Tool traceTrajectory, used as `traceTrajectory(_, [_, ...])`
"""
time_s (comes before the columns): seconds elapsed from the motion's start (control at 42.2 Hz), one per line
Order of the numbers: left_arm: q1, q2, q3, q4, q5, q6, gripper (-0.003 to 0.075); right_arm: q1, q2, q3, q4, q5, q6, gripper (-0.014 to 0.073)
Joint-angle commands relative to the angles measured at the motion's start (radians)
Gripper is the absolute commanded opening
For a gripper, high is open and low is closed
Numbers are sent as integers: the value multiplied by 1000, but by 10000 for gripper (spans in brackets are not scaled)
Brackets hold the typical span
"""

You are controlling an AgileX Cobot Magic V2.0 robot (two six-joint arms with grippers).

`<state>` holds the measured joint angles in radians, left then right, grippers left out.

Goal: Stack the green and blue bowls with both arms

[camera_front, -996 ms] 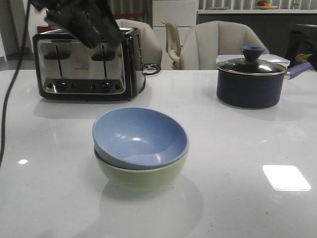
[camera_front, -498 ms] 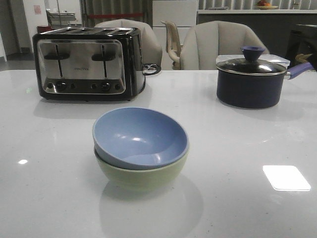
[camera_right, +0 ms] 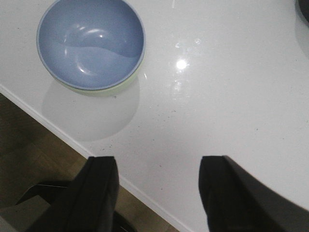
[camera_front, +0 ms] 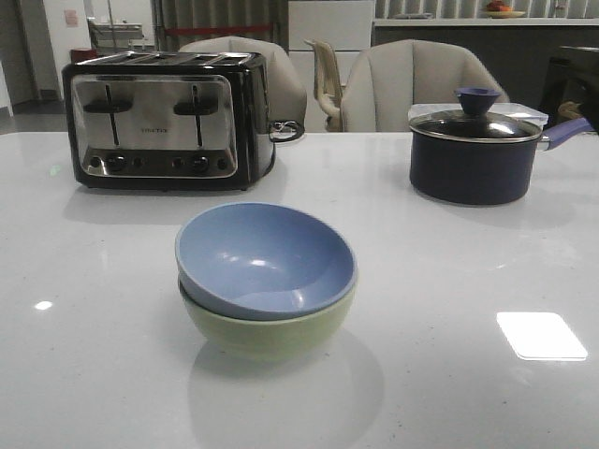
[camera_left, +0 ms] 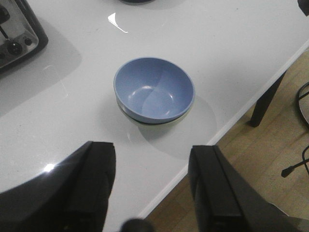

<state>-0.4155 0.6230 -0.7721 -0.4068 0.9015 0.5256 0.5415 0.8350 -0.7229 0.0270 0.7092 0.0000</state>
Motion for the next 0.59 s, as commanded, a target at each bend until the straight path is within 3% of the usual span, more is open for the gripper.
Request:
traceTrajectory(0.0, [-7,-5,-10,-27,-68,0,417,0,-7,-23,-11,-68,-13,484])
traceTrajectory(0.095, [-7,-5,-8,-27,-77,0,411,0,-7,-23,-11,-68,-13,481])
traceTrajectory(0.166, [-7,-5,-8,-27,-84,0,370,0,-7,-23,-12,-68,-13,423])
traceTrajectory(0.403, [-7,-5,7,-27,-116,-4,123,0,-7,-23,-12,-68,-13,53])
traceTrajectory(0.569, [-5,-5,11,63,-146,-114,102,0,-7,-23,-12,-69,-13,43])
